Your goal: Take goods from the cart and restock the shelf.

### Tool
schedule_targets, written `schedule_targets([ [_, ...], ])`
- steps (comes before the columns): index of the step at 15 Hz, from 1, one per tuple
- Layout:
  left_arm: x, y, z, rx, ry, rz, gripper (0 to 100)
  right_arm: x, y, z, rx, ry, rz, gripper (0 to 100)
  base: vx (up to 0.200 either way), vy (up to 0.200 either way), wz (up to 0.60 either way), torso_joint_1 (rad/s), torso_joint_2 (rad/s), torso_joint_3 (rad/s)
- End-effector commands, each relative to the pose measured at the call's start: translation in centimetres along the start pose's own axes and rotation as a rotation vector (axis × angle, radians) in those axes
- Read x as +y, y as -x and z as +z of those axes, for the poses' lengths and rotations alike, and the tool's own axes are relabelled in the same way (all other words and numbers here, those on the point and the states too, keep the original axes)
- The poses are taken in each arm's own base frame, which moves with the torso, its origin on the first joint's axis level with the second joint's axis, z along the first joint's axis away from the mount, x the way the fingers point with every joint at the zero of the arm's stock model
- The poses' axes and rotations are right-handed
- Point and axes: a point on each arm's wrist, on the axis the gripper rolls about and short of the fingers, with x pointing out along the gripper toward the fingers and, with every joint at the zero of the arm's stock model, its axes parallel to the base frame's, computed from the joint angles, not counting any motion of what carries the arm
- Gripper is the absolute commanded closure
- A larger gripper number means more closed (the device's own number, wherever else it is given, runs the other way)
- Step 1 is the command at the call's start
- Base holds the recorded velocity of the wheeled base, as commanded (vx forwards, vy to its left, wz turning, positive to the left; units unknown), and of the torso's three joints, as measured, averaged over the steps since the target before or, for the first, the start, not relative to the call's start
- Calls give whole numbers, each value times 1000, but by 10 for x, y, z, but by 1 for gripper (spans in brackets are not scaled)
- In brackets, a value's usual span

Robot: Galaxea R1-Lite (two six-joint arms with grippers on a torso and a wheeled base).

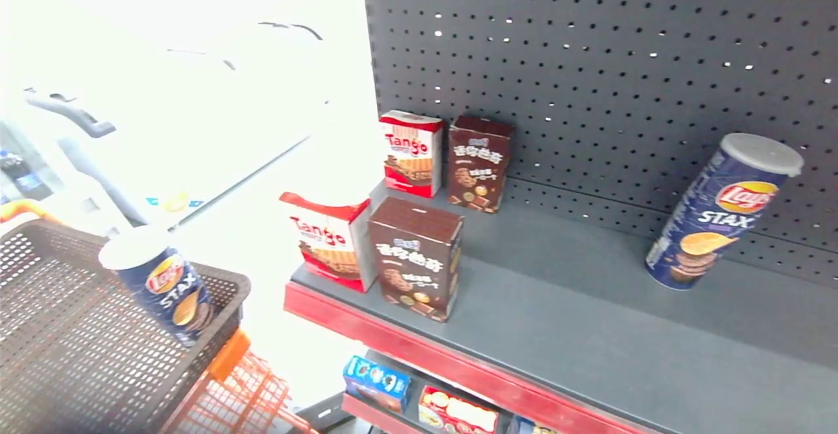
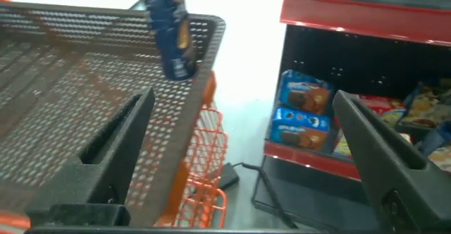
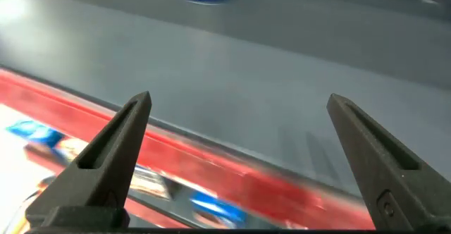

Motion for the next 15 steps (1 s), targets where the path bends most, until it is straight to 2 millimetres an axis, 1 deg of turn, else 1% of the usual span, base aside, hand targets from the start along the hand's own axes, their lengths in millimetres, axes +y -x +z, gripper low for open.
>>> schedule_targets([
  [1, 0, 0, 0, 1, 0, 0, 0, 0, 0, 0, 1, 0, 1, 0, 0, 0, 0, 0, 0, 0],
  [12, 0, -1, 2, 11, -8, -12, 0, 0, 0, 0, 1, 0, 1, 0, 0, 0, 0, 0, 0, 0],
  [13, 1, 0, 26, -10, -10, -25, 0, 0, 0, 0, 1, 0, 1, 0, 0, 0, 0, 0, 0, 0],
  [14, 3, -6, 54, 37, -4, -20, 0, 0, 0, 0, 1, 0, 1, 0, 0, 0, 0, 0, 0, 0],
  [15, 5, -20, 75, 109, 9, 17, 0, 0, 0, 0, 1, 0, 1, 0, 0, 0, 0, 0, 0, 0],
])
